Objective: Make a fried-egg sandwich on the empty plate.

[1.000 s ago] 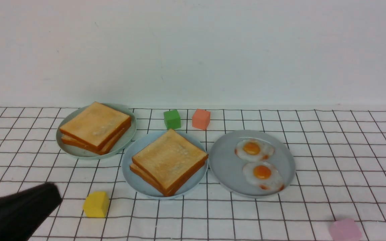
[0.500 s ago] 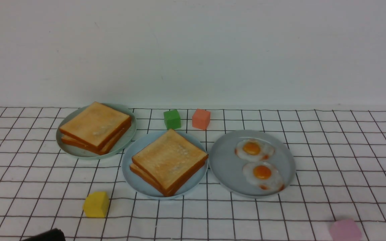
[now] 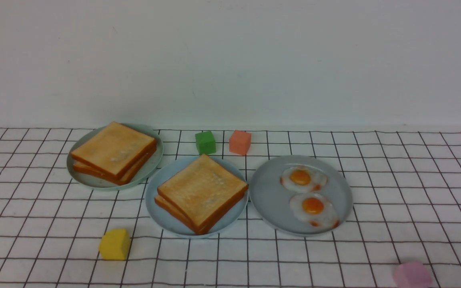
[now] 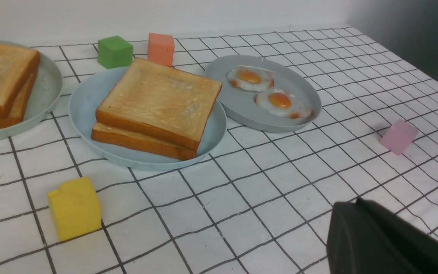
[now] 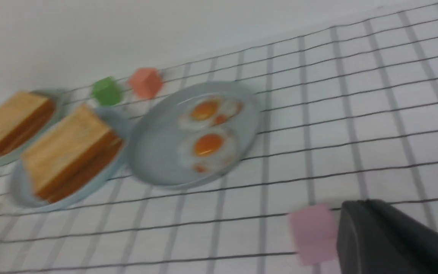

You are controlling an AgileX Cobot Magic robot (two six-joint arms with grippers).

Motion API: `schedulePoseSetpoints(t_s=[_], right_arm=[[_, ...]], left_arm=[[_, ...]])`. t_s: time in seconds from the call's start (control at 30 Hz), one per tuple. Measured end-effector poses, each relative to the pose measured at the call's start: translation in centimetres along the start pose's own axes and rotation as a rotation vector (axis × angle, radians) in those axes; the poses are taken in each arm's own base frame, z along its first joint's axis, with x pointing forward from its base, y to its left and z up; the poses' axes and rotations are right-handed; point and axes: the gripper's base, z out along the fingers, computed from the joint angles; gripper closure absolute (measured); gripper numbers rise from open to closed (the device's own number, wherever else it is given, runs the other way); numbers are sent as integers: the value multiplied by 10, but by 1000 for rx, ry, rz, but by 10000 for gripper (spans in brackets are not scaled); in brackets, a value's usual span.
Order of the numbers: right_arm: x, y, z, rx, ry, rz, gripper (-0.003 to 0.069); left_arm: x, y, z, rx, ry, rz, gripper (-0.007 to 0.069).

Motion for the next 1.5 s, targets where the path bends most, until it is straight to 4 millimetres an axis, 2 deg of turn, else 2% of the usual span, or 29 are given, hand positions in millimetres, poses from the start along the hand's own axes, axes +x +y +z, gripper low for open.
schedulePoseSetpoints(t_s=[0.13, 0.23, 1.3, 1.4, 1.5], right_arm=[[30, -15, 8, 96, -19, -82, 671], [44, -19, 8, 121, -13, -91, 671], [44, -19, 7, 118, -17, -83, 657], [44, -19, 7, 118, -17, -83, 655], [44, -19, 7, 118, -17, -82, 654]], left_arm=[[0, 0, 0, 0, 1, 0, 638], [0, 0, 0, 0, 2, 0, 638], [0, 0, 0, 0, -3, 1, 627], [-2, 6, -2, -57, -86, -3, 627], [-4, 17, -12, -206, -235, -36, 627]])
